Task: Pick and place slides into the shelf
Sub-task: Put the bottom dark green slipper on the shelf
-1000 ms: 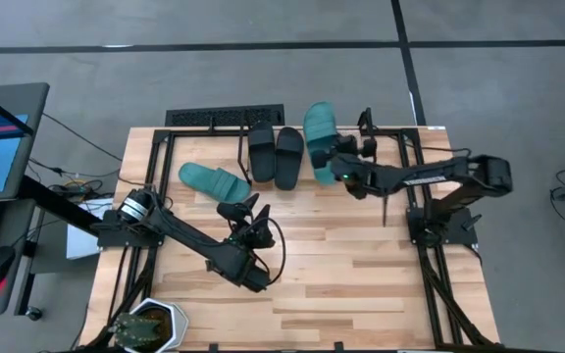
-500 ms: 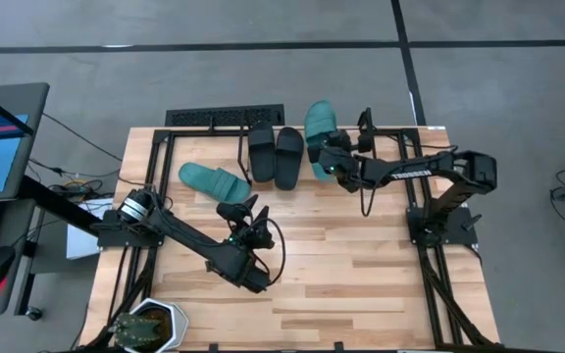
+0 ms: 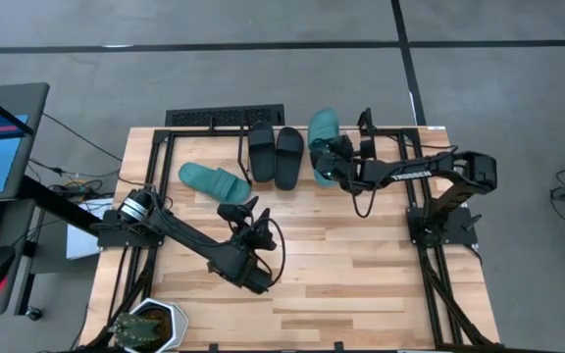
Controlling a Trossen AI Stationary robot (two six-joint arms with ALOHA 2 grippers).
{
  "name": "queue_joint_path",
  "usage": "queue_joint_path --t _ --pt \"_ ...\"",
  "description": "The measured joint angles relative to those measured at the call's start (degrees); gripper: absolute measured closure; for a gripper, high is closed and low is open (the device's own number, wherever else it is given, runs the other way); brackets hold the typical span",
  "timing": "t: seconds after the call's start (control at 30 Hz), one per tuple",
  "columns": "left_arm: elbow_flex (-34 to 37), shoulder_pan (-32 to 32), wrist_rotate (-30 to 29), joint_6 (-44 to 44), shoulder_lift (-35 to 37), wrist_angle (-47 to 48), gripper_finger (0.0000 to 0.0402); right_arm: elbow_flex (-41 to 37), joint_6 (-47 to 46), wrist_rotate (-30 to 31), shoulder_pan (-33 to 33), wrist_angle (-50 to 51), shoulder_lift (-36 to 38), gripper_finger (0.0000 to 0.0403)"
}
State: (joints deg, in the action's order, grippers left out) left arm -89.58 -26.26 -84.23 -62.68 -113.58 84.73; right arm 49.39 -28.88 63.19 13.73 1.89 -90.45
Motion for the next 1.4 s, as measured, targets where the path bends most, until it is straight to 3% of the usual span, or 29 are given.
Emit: queue_joint_path --t 0.8,1.4 --pt "0.0 0.0 4.4 3.5 0.0 -8.2 0.0177 -0.1 -6.8 -3.1 -0.1 1.1 -0.9 0.0403" --pt "0.0 0.0 6.5 3.6 0.0 -8.3 0.0177 0.0 -8.5 -6.8 1.8 -1.1 -4.3 0.0383"
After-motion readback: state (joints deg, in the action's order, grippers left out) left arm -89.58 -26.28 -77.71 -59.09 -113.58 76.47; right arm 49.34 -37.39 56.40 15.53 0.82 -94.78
